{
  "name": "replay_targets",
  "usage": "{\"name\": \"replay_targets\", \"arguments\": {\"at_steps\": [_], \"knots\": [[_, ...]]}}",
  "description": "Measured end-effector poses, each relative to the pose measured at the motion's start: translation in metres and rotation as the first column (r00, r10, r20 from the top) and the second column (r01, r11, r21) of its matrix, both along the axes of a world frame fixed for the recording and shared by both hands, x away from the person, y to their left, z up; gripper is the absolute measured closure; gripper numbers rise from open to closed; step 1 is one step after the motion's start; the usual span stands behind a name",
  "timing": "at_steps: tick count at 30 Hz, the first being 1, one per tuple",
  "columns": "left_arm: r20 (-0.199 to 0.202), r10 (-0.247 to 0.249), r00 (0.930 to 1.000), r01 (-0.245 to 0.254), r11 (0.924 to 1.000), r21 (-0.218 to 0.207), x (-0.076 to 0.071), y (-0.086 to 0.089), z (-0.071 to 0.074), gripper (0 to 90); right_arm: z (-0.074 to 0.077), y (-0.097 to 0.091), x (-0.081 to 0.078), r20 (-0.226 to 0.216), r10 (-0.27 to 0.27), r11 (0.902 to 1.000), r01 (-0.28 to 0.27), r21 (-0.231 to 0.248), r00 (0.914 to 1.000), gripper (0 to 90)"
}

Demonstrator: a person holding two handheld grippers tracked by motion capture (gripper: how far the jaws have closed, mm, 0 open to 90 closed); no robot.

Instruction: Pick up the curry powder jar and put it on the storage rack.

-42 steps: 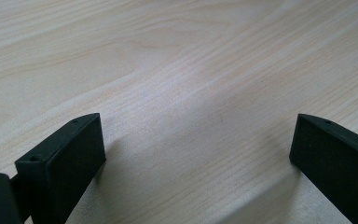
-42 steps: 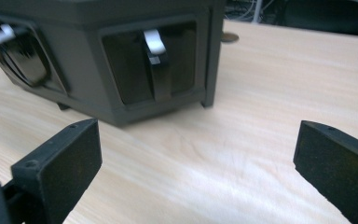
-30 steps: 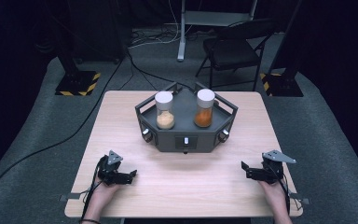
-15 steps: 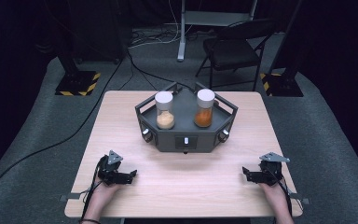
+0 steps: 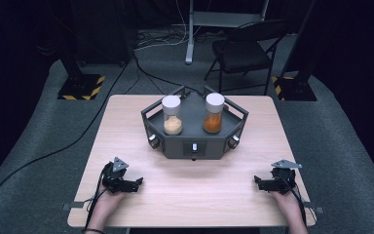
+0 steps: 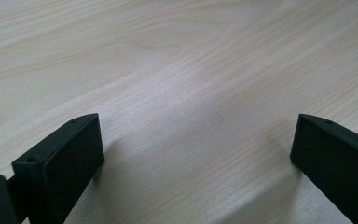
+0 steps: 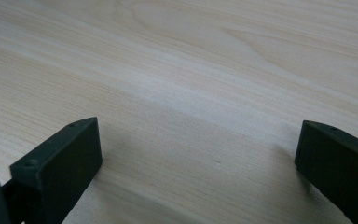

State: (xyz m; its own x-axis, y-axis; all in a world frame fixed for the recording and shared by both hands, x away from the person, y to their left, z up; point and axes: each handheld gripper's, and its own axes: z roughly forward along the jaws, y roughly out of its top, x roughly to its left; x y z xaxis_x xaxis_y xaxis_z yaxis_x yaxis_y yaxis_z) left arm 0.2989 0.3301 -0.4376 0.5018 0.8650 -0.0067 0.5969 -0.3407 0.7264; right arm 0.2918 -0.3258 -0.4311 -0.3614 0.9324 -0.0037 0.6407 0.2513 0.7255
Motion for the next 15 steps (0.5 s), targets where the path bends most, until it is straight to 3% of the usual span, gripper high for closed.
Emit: {"name": "replay_targets", "arguments": {"at_steps": [15], "knots": [[0.0,0.0,1.0,0.0,1.0,0.0,0.0,0.0,0.0,2.3,-0.0001,0.0021,-0.0002,0.0,-0.008,1.0,0.008,0.0,1.0,0.0]]}}
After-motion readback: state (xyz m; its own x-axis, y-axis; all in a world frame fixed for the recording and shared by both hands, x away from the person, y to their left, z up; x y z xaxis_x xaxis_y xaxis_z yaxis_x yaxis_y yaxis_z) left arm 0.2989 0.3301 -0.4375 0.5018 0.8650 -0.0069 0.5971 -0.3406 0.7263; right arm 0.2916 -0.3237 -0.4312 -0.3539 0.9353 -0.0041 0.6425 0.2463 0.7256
